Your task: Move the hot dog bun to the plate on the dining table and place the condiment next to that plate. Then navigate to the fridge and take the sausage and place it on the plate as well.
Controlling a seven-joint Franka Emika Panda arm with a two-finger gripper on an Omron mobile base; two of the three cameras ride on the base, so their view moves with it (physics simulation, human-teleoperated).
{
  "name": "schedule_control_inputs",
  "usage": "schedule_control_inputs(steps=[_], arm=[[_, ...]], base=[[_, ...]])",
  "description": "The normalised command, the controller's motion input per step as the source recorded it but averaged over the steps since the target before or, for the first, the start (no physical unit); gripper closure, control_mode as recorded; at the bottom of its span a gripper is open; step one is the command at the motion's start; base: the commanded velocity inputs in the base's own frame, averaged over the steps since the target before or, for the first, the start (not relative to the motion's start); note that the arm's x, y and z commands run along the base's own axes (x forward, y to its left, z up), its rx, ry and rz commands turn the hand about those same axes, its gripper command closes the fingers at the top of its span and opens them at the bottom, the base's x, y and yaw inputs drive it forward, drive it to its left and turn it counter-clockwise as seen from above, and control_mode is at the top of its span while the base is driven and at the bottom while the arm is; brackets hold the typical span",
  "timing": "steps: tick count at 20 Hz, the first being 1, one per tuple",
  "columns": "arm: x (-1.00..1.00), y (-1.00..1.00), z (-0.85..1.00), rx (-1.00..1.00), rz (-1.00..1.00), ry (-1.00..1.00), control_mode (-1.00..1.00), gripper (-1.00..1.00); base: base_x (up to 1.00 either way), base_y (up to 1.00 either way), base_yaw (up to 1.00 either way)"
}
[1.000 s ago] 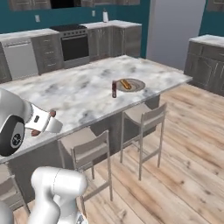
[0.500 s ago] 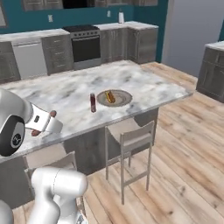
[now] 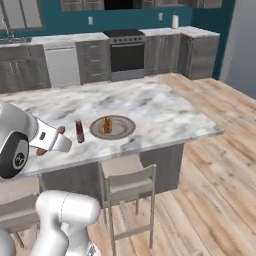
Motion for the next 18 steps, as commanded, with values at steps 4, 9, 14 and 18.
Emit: schedule_control_inputs(steps=[4, 9, 14, 18], arm=[[0.0, 0.0, 0.0, 0.0, 0.0, 0.0, 1.0, 1.0], [0.0, 0.0, 0.0, 0.0, 0.0, 0.0, 1.0, 1.0], [0.0, 0.0, 0.0, 0.0, 0.0, 0.0, 1.0, 1.0], [0.5, -0.47, -0.15, 0.01, 0.08, 0.08, -1.0, 1.0]], base=[[0.87, -0.74, 0.51], [0.8, -0.57, 0.58], [0.8, -0.47, 0.51], [0.5, -0.23, 0.2]])
